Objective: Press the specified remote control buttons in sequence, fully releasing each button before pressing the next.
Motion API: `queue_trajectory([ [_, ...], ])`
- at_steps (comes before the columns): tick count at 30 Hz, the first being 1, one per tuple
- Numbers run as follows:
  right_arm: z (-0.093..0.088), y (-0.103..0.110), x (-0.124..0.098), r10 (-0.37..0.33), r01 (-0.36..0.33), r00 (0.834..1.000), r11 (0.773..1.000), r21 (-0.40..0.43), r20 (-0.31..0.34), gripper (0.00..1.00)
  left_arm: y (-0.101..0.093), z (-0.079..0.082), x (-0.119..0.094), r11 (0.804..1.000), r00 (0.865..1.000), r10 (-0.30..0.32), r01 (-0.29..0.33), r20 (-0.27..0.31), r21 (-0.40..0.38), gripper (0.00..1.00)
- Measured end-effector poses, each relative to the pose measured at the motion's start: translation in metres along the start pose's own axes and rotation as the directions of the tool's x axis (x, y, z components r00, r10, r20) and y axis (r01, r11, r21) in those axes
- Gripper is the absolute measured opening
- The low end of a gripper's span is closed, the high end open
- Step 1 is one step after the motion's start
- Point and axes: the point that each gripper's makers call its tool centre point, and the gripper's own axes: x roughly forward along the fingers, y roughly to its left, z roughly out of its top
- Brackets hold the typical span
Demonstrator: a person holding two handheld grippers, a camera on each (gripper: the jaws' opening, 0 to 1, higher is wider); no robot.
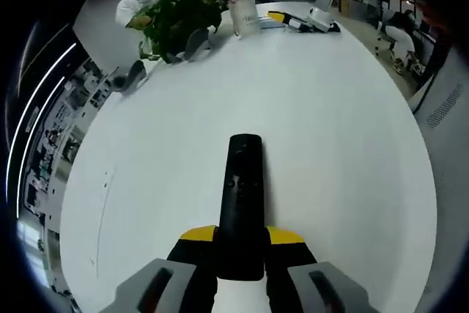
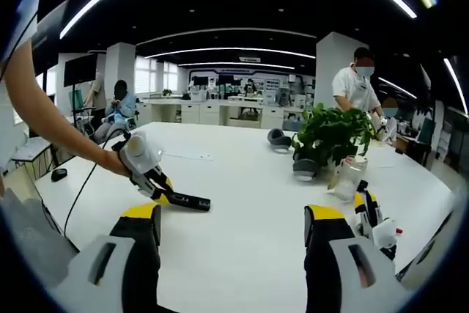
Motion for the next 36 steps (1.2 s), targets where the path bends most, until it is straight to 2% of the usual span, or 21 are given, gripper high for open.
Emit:
queue_trajectory([
  [12,-0.005,0.001,0.002,0.000,-0.001,1.000,1.000,-0.009,-0.027,0.83,0.044,-0.004,0.017,0.999,0.999,0.023,-0.021,-0.042,0.048,0.23],
  [24,-0.004,0.000,0.002,0.001,0.000,1.000,1.000,0.002,-0.023,0.83,0.085,-0.004,0.038,0.995,0.994,0.013,-0.003,-0.105,0.096,0.23],
  [26,-0.004,-0.001,0.002,-0.003,0.003,1.000,1.000,0.001,-0.022,0.83,0.086,-0.004,0.040,0.996,0.992,-0.016,0.026,-0.122,0.084,0.23],
  [36,-0.005,-0.002,0.002,-0.008,0.008,1.000,1.000,0.004,-0.027,0.83,0.094,-0.001,0.047,0.995,0.988,-0.056,0.067,-0.143,0.072,0.24],
])
